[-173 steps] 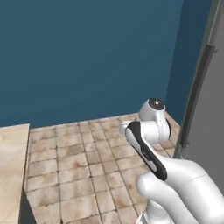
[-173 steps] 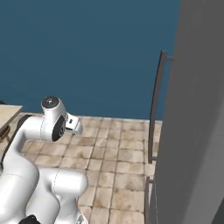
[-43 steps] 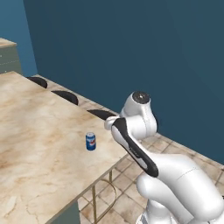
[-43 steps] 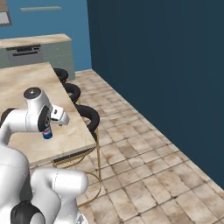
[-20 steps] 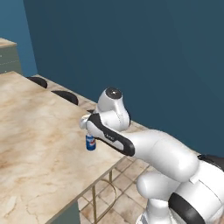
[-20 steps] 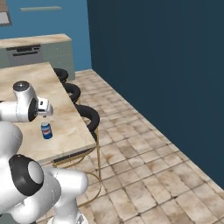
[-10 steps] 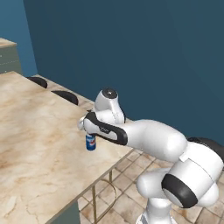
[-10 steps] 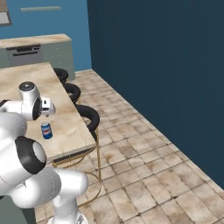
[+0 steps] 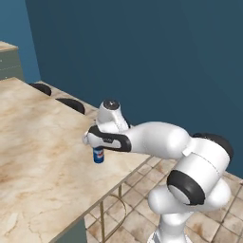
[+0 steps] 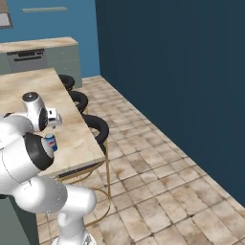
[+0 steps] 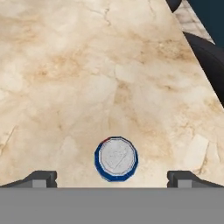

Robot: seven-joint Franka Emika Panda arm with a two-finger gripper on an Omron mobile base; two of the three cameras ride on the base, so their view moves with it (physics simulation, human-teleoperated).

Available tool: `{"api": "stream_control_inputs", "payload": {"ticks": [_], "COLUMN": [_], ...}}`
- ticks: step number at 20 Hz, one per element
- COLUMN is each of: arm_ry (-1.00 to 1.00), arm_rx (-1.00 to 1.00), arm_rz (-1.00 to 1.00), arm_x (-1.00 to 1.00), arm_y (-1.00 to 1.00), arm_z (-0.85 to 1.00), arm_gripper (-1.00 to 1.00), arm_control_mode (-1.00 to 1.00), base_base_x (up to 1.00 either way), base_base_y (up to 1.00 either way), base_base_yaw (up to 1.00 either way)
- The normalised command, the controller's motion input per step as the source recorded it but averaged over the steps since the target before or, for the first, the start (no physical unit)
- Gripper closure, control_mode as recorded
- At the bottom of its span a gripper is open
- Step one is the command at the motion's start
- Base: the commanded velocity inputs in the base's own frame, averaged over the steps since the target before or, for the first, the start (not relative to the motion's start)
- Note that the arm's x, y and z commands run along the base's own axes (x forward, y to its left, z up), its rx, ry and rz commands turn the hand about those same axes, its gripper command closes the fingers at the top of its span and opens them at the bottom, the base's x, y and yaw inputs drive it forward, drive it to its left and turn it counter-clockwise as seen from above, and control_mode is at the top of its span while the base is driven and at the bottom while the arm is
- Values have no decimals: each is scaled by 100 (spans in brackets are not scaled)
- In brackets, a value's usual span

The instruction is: Four empty soda cans are scattered around the kitchen. Gather all the cans and cluster them next to the stove for recycling.

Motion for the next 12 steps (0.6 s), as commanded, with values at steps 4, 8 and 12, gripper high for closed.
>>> {"api": "stream_control_inputs", "payload": {"ticks": [4, 8, 12], "arm_ry": [1, 1, 1], "arm_rx": [-4, -2, -1], "arm_rz": [2, 1, 1], "arm_x": [14, 8, 1], "arm_y": [9, 7, 2], "arm_z": [-22, -20, -19], "arm_gripper": [-100, -100, -100], "arm_control_mode": [-100, -100, -100], "base_base_x": [0, 0, 0], "base_base_y": [0, 0, 0], "base_base_yaw": [0, 0, 0]}}
